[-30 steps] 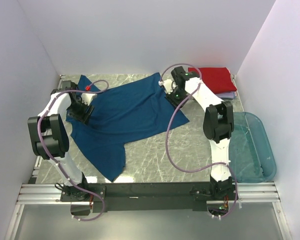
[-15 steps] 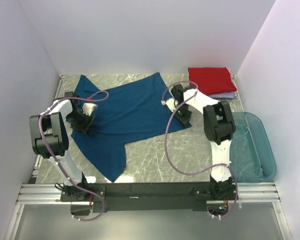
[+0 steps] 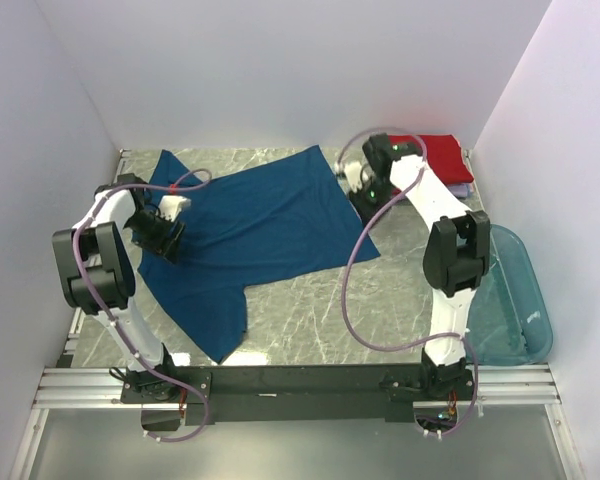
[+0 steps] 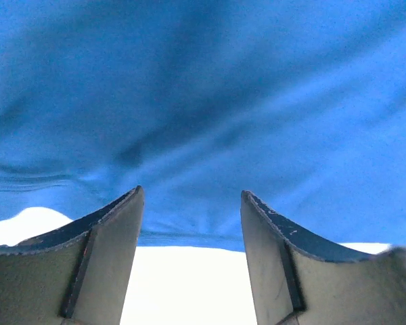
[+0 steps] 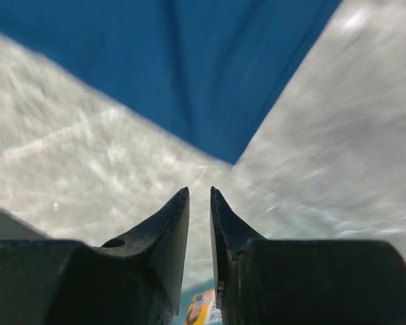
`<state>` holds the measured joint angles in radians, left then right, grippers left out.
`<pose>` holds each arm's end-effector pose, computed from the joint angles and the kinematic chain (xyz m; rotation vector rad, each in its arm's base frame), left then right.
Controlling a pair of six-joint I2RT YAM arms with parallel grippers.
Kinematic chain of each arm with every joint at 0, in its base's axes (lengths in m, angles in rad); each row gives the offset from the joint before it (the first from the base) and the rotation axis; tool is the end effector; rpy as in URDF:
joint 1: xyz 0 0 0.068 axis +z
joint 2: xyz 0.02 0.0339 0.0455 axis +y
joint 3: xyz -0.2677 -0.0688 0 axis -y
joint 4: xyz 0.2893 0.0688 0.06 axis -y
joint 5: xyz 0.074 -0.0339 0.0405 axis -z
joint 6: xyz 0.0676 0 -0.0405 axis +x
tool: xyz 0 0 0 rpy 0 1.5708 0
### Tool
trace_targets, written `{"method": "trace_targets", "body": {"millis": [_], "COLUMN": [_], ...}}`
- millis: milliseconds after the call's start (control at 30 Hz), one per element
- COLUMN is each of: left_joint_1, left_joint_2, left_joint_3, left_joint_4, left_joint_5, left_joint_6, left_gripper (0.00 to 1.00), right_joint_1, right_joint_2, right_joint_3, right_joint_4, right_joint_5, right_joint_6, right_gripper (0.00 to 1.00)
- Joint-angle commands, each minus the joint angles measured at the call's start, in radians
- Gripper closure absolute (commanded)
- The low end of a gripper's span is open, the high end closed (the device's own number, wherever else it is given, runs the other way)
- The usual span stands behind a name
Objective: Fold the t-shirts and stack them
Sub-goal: Flatten the tshirt out
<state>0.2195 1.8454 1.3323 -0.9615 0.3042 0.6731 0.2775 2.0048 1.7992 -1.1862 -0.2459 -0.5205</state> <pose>0.3825 0.0646 0.1436 0.6740 2.8255 -0.3413 0.4310 0.1399 0.2187 -1.1631 2.6755 0.3261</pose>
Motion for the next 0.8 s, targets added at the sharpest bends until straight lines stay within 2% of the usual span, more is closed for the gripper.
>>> {"method": "trace_targets", "body": {"millis": [0, 133, 333, 500, 767], "left_joint_1": [-0.048, -0.155, -0.278, -0.334, -0.439], "left_joint_2": [-0.139, -0.236, -0.295, -0.308, -0.391], "left_joint_3": [-0.019, -0.160, -0.357, -0.459, -0.571], "left_joint_4": [-0.163, -0.157, -0.031, 0.001, -0.043], "left_joint_5": [0.163, 0.136, 0.044, -0.057, -0.089], "left_joint_6": [0.146, 0.217, 0.178, 0.186, 0.351], "left_gripper": [0.35, 0.35, 0.38, 0.43, 0.51], "right_joint_1": [0.022, 0.051, 0.086, 0.088, 0.086], "right_joint_2": [0.118, 0.184, 0.239, 0.209, 0.129], "right_joint_3": [0.158, 0.207, 0.169, 0.034, -0.135], "right_joint_4": [-0.035, 0.011, 0.062, 0.109, 0.132], "right_joint_5": [-0.043, -0.017, 0.025, 0.091, 0.149], "right_joint_6": [0.017, 0.025, 0.019, 0.001, -0.009], "right_gripper": [0.74, 0.74, 0.75, 0.75, 0.76]}}
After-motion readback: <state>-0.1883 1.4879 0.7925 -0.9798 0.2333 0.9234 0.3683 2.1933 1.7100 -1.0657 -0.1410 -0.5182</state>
